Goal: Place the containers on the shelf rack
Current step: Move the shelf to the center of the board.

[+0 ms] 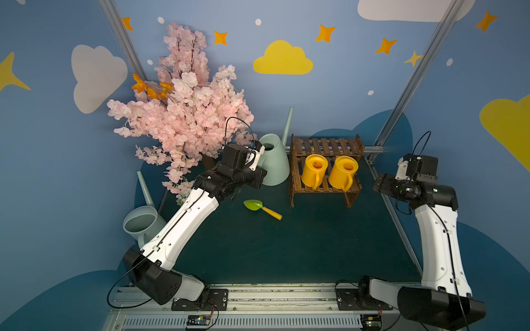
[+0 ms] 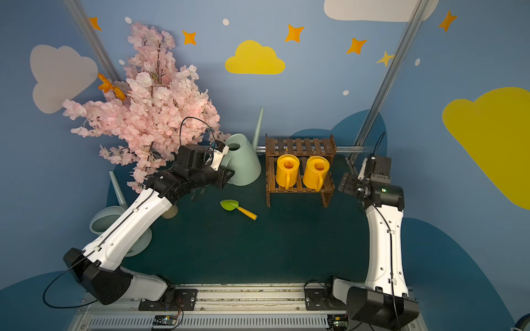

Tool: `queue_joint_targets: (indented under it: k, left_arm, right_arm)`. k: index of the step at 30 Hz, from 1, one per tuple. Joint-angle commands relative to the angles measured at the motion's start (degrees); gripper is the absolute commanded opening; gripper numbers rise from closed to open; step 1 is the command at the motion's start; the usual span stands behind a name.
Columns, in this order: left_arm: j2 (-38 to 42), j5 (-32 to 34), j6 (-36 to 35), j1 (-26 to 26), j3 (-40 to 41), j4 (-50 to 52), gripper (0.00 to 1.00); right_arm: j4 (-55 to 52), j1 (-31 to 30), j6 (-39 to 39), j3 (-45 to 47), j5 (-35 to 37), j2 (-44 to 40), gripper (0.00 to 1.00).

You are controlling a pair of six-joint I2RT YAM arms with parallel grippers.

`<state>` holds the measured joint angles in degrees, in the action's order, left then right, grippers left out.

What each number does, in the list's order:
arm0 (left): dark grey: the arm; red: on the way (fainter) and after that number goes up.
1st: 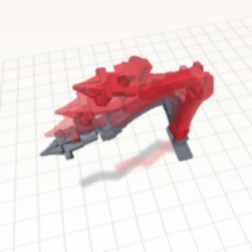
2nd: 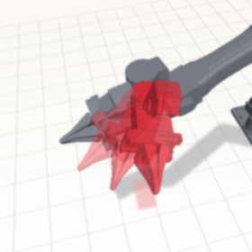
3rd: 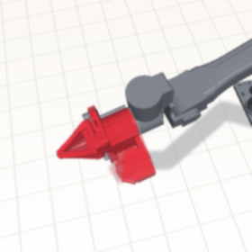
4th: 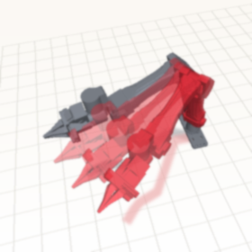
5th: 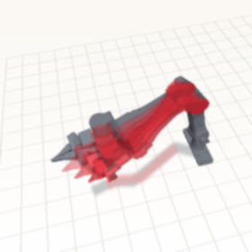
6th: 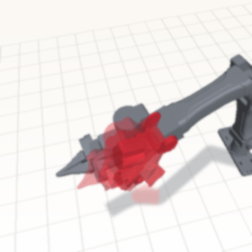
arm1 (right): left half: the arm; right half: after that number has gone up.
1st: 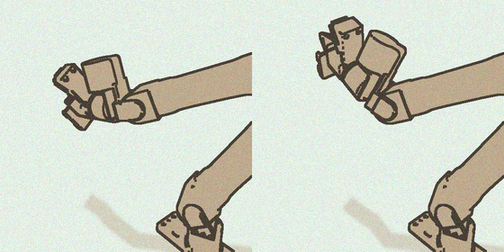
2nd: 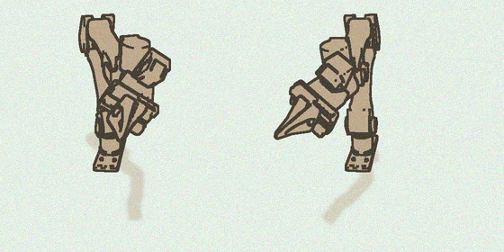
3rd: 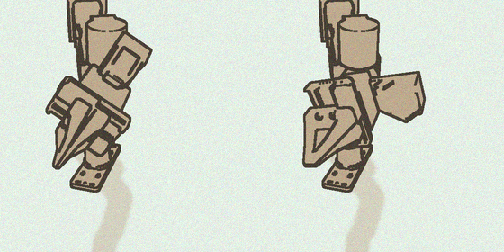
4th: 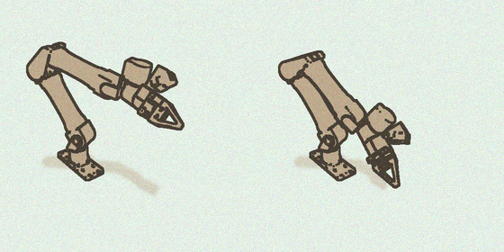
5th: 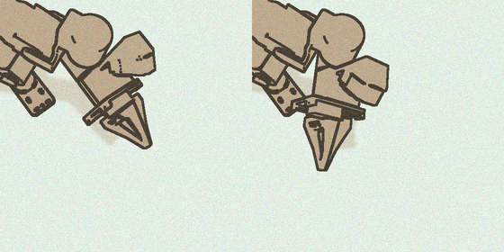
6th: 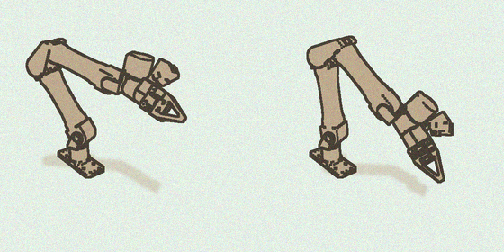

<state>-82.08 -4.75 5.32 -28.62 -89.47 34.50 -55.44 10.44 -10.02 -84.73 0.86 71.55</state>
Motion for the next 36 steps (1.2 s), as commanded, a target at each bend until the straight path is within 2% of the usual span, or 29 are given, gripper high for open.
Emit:
queue_joint_targets:
  k: [1,8,18,30,36]
  left_arm:
    - [0.8,-1.8,-1.0,-0.5,-2.9,-1.9,0.03]
    - [1.6,-3.1,-1.5,-0.9,-3.7,-2.4,0.04]
    - [3.9,-3.1,-1.0,-0.9,0.1,-4.4,0.04]
    - [5.2,-3.0,-1.2,-0.9,-0.2,-4.4,0.05]
    - [5.3,-2.0,-0.7,-0.8,0.0,-4.6,0.05]
  right_arm:
    - [-1.9,2.2,0.4,-1.8,-5.1,4.0,0.8]
    - [0.7,2.6,0.6,-2.9,-9.2,12.6,0.67]
    - [3.5,0.3,0.2,-6.9,-10.1,23.6,0.59]
    - [3.7,-2.9,-0.7,-12.2,-10.3,33.7,0.45]
    - [4.5,-4.3,0.5,-11.9,-9.9,35.0,0.38]
